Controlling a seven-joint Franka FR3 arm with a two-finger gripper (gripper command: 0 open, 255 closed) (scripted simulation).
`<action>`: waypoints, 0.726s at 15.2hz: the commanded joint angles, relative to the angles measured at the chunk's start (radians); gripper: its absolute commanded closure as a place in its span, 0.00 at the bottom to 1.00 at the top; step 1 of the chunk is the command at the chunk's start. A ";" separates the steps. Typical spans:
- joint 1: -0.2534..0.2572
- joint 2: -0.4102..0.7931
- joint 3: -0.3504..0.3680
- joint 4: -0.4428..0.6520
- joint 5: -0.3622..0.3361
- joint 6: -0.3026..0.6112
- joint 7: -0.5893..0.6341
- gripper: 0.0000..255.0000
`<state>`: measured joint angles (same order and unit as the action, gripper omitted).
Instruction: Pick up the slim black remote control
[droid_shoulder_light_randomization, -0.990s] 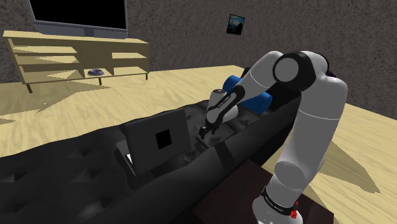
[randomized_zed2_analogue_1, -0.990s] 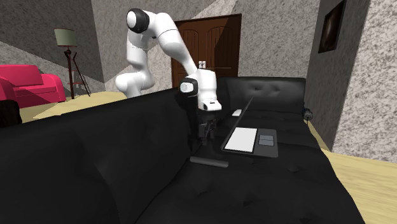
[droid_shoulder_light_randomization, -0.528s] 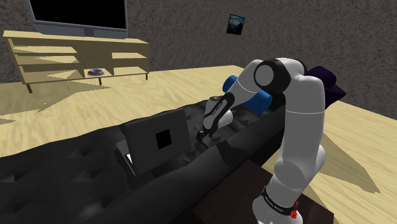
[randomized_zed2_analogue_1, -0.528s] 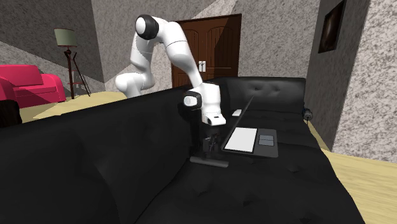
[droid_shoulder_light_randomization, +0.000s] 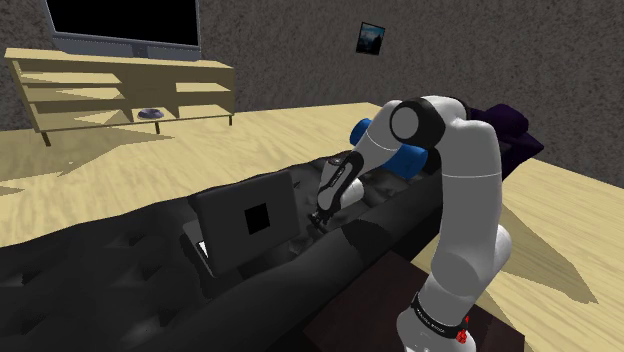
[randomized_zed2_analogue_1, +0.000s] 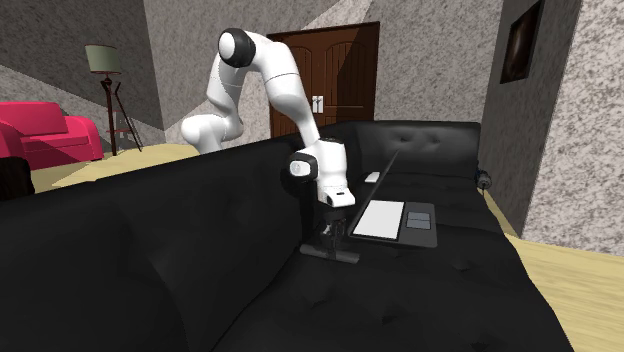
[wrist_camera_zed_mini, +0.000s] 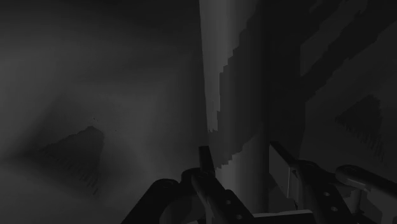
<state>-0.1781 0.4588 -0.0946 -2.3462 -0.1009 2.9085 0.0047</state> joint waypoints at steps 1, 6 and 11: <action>-0.001 0.004 -0.002 0.001 0.000 0.002 0.001 1.00; -0.002 0.002 -0.002 -0.001 0.000 0.002 0.000 1.00; -0.001 -0.039 -0.002 -0.009 -0.001 -0.031 -0.002 1.00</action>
<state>-0.1805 0.4310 -0.0964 -2.3536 -0.1012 2.8876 0.0020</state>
